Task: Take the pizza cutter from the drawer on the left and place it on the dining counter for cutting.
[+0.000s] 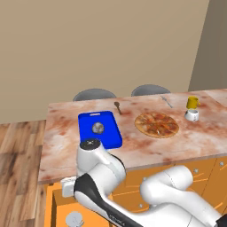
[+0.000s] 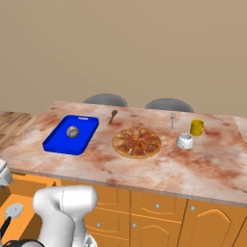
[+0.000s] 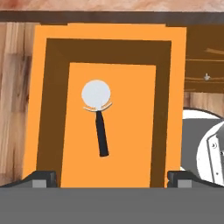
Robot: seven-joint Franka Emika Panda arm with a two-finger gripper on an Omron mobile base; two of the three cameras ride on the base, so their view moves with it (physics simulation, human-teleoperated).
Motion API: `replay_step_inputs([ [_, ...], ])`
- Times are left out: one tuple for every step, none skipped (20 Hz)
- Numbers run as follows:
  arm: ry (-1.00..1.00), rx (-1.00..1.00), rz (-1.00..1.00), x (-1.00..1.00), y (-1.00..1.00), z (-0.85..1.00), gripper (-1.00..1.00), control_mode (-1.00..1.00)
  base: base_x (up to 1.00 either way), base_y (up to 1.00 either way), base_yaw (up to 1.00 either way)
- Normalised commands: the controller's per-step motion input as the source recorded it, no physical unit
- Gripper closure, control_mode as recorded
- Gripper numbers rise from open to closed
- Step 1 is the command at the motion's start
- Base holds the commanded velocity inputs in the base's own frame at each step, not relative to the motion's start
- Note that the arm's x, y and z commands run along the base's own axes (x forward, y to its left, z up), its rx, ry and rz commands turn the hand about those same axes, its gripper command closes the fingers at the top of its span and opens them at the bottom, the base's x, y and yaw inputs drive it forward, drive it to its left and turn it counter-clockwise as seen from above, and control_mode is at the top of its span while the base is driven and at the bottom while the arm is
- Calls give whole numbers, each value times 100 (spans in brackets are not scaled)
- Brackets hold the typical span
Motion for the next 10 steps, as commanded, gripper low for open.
replay_step_inputs([
  [3,10,12,2,0,-51,-100,-100,0,0,0],
  [5,8,10,0,0,-48,-100,-100,0,0,0],
  [5,5,7,0,0,-46,-100,-100,0,0,0],
  [4,4,7,0,0,-39,-100,-100,0,0,0],
  [4,3,6,0,1,-39,-100,-100,0,0,0],
  [4,1,5,0,7,-37,-100,-100,0,0,0],
  [3,0,4,0,6,-36,-100,-100,0,0,0],
  [1,0,3,0,7,-36,-100,-100,0,0,0],
  [1,0,3,0,12,-35,-100,-100,0,0,0],
  [1,0,2,0,16,-34,-100,-100,0,0,0],
])
